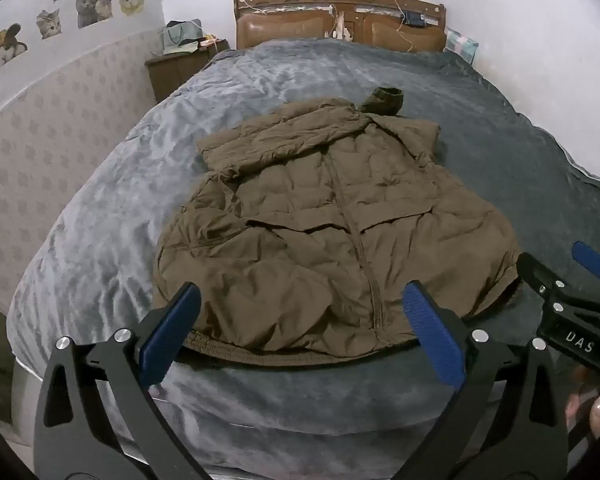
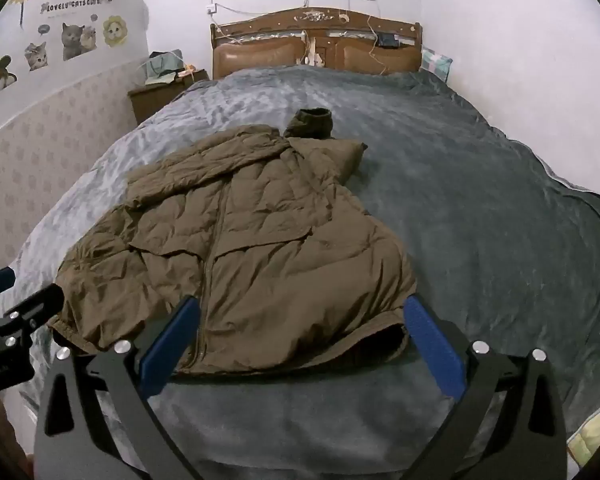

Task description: Fold large clothes

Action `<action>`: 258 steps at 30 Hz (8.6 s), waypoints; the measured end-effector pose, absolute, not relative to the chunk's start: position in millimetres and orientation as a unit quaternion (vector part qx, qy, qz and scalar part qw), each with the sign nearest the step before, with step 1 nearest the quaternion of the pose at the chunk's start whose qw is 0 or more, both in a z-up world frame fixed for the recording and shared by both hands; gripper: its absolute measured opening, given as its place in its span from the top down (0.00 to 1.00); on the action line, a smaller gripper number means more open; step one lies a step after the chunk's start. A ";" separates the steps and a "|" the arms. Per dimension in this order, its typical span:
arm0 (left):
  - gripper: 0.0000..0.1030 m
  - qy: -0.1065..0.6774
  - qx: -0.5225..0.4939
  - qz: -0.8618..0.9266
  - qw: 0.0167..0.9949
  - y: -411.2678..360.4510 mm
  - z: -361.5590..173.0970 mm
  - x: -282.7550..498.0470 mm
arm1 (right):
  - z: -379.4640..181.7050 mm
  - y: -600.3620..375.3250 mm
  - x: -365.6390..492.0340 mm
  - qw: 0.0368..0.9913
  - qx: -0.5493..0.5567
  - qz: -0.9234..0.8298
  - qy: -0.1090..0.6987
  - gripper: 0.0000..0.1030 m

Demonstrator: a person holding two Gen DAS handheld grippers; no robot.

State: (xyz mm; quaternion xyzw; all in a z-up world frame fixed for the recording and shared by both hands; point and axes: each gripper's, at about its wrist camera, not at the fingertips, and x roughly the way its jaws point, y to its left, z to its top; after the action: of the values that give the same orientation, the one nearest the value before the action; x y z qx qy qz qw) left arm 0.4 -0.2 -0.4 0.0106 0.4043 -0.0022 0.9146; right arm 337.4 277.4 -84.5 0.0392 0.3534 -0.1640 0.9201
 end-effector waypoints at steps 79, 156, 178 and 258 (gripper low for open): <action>0.03 0.398 -0.007 0.008 0.917 29.8 -1.5 -1.3 | -72.1 276.6 340.9 0.921 0.019 -0.183 0.345 0.01; 0.03 0.465 -0.011 0.051 0.884 76.4 -49.8 195.2 | -105.8 208.5 526.9 0.918 0.040 -0.131 0.373 0.01; 0.03 0.485 0.008 0.087 0.870 128.9 -101.3 356.5 | -163.6 184.2 718.2 0.916 0.045 -0.081 0.391 0.01; 0.03 0.551 0.055 0.083 0.829 119.6 -136.1 389.9 | -229.3 153.2 755.6 0.845 -0.018 -0.088 0.527 0.58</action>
State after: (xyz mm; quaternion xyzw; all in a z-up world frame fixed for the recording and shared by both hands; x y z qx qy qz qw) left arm 389.9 119.6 -136.1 0.0555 0.5507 0.0829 0.8287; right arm 755.6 153.2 -229.3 -0.0185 0.5271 -0.0882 0.8450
